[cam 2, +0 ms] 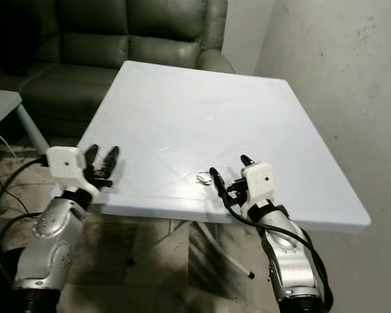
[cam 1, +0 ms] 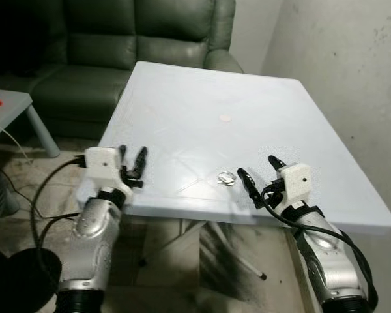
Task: Hang keys on a hook
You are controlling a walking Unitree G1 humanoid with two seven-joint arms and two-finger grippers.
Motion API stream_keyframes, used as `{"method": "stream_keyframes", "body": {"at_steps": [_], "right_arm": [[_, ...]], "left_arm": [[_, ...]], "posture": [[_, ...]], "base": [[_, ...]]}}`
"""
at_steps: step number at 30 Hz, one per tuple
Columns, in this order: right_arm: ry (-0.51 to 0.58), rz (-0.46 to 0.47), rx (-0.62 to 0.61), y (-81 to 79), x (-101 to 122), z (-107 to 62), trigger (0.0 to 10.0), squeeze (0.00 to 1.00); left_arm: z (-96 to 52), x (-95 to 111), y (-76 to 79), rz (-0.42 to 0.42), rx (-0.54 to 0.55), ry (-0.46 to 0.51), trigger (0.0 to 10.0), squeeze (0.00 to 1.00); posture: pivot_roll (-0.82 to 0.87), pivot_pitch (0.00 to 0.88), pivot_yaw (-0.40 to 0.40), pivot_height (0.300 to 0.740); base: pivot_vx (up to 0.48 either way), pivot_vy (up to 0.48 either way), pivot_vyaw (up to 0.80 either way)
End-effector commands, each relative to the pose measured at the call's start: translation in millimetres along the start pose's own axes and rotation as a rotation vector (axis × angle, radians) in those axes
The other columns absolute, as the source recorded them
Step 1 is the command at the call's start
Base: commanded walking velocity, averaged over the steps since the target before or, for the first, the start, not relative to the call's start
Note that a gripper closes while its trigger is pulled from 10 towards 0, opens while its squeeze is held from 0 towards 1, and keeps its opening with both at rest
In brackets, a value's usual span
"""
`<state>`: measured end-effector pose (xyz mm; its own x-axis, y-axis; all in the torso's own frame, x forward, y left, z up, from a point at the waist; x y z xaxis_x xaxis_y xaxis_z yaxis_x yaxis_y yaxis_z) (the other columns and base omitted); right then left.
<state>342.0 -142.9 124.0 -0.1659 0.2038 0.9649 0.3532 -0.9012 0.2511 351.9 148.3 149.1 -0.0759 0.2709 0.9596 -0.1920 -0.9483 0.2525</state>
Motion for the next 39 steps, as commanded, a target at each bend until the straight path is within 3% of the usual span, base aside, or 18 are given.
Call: {"method": "stream_keyframes", "body": {"at_steps": [1, 10, 26, 30, 39], "right_arm": [[-0.015, -0.006, -0.015, 7.9, -2.9, -4.3, 10.0, 0.0], [-0.022, -0.009, -0.011, 7.6, -4.8, -5.1, 10.0, 0.0], [-0.036, -0.05, -0.049, 16.0, -6.1, -6.9, 10.0, 0.0], [-0.041, -0.062, -0.045, 19.5, -5.8, -7.2, 10.0, 0.0], [-0.084, -0.109, -0.053, 31.7, -7.4, -3.0, 10.0, 0.0]], "left_arm": [[3.3, -3.1, 9.7, -0.014, -0.014, -0.008, 10.0, 0.0], [2.4, -3.0, -3.9, 0.019, 0.069, -0.006, 10.0, 0.0], [-0.1, 2.8, -8.0, 0.055, 0.059, 0.005, 10.0, 0.0], [-0.8, 8.5, -16.8, 0.057, 0.066, 0.013, 10.0, 0.0], [-6.2, 2.0, -4.5, 0.053, 0.022, -0.002, 10.0, 0.0]], "posture": [[0.06, 0.009, -0.073, 0.74], [0.07, 0.009, -0.076, 0.74], [0.06, 0.025, -0.076, 0.74], [0.06, 0.036, -0.082, 0.74], [0.07, 0.058, -0.088, 0.74]], "base": [[0.0, 0.0, 0.0], [0.0, 0.0, 0.0], [0.0, 0.0, 0.0], [0.0, 0.0, 0.0], [0.0, 0.0, 0.0]]}}
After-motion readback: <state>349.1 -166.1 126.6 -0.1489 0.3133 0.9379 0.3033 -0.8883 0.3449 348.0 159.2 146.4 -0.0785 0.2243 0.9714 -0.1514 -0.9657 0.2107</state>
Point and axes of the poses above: a point about 5 cm out from each wrist's last joint towards the gripper, its own z axis pointing out of the wrist towards the gripper, its own x axis along the axis of the wrist's last joint, y = z × x, the point moved 5 cm from there along z, pointing out of the wrist towards the gripper, and after that the axes turned 7 degrees about -z, right-handed, at the moved point
